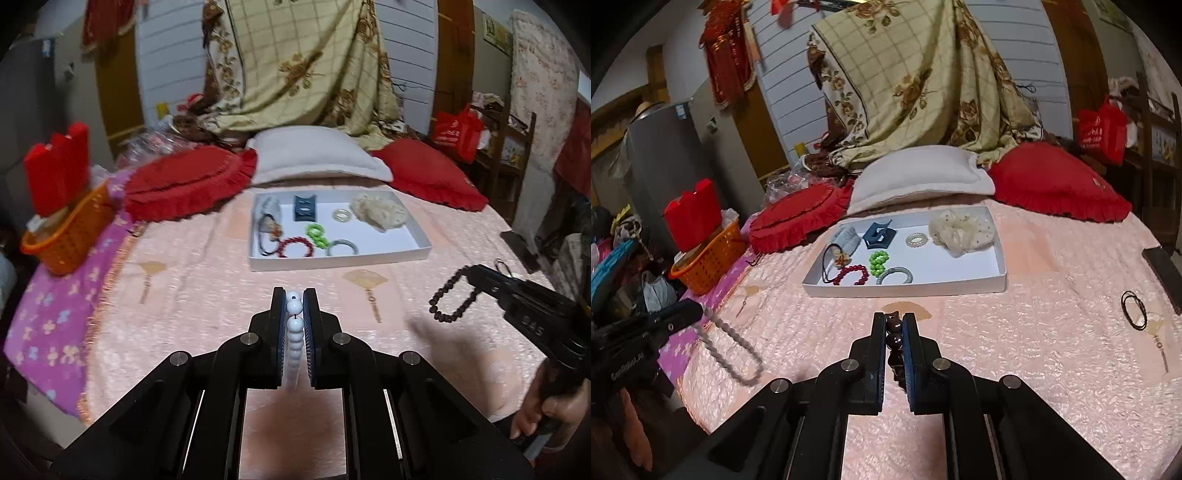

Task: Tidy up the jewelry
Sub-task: 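Lift white bracelet with left tool while right tool lifts brown bracelet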

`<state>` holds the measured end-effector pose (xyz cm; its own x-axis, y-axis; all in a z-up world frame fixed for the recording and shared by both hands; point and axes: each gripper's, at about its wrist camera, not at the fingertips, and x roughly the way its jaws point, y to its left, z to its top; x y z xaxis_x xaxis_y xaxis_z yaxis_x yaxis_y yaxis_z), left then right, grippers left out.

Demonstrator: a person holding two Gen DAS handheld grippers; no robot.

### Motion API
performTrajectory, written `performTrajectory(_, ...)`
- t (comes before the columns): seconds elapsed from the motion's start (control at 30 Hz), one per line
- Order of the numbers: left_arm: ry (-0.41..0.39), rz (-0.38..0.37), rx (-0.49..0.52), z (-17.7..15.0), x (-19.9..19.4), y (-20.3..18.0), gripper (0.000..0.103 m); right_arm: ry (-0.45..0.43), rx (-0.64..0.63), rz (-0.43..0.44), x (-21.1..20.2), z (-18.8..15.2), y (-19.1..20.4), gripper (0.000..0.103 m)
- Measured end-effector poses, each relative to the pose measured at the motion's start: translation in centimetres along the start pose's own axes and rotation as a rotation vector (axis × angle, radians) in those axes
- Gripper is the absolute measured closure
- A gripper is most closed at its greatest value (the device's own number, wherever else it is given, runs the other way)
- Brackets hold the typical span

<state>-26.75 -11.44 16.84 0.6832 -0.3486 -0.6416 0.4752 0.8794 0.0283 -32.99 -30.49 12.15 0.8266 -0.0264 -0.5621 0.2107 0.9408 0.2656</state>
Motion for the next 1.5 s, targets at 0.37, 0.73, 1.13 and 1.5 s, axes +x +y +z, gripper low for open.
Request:
performTrajectory(0.37, -0.087, 0.104, 0.014, -0.8, -3.6, 1.0, 0.095, -0.058, -0.051, -0.009, -3.3, 0.0, 2.3, 0.095)
performTrajectory(0.73, -0.109, 0.126, 0.018, -0.9, -4.8, 1.2, 0.095, -0.091, -0.09, 0.002, -4.7, 0.6, 4.1, 0.095)
performTrajectory(1.13, -0.06, 0.124, 0.026, -0.3, -2.5, 1.1, 0.095, -0.06, -0.074, 0.012, -2.8, 1.2, 3.5, 0.095)
performTrajectory(1.5, 0.004, 0.134, 0.069, 1.6, 2.4, 0.6, 0.095, -0.013, -0.037, -0.001, 0.9, 2.6, 0.9, 0.095)
